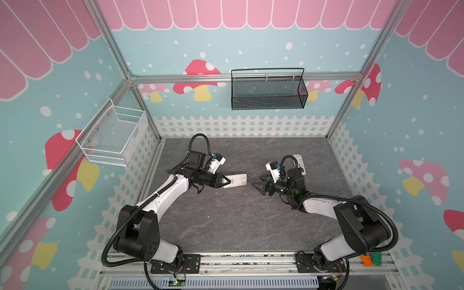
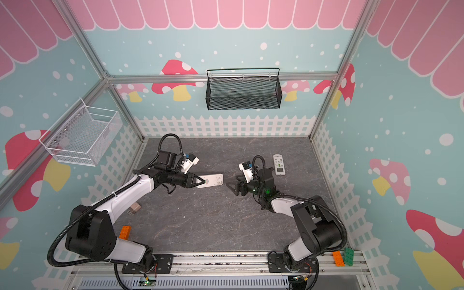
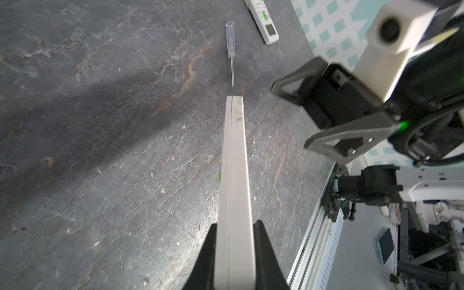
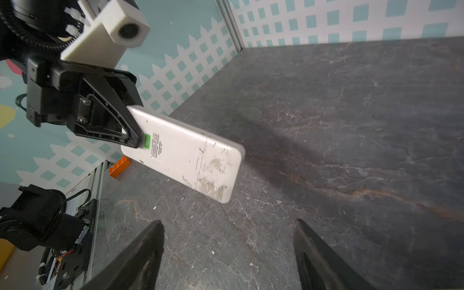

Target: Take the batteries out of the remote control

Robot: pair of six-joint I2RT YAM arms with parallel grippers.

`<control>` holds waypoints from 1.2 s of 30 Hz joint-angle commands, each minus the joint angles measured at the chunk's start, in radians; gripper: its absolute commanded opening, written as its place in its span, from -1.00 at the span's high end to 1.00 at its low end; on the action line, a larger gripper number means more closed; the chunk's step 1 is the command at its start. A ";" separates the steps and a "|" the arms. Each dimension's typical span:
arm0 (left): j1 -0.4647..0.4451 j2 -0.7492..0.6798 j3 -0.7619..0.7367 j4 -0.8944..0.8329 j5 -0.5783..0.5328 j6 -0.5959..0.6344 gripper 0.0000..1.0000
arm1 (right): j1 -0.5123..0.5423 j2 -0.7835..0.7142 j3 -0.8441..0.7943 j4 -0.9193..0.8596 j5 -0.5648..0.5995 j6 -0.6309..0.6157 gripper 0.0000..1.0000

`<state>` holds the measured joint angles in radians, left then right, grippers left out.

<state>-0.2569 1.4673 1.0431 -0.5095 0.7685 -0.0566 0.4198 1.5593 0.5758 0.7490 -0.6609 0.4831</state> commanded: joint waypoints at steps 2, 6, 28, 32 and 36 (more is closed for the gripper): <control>0.005 -0.035 -0.017 0.147 0.077 -0.100 1.00 | 0.017 0.075 0.004 0.197 -0.026 0.159 -0.62; 0.008 -0.037 -0.024 0.143 0.066 -0.094 1.00 | 0.040 0.155 0.086 0.202 -0.033 0.188 -0.58; -0.013 -0.017 -0.029 0.154 0.076 -0.083 1.00 | 0.052 0.331 0.224 0.222 -0.093 0.213 0.04; -0.015 -0.007 -0.028 0.159 0.073 -0.080 1.00 | 0.053 0.332 0.226 0.245 -0.111 0.225 0.20; -0.029 -0.002 -0.030 0.163 0.082 -0.068 1.00 | 0.061 0.358 0.222 0.312 -0.140 0.256 0.09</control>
<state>-0.2611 1.4624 1.0084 -0.3897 0.7933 -0.1310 0.4648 1.8790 0.7887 0.9802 -0.7601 0.7124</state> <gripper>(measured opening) 0.147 0.447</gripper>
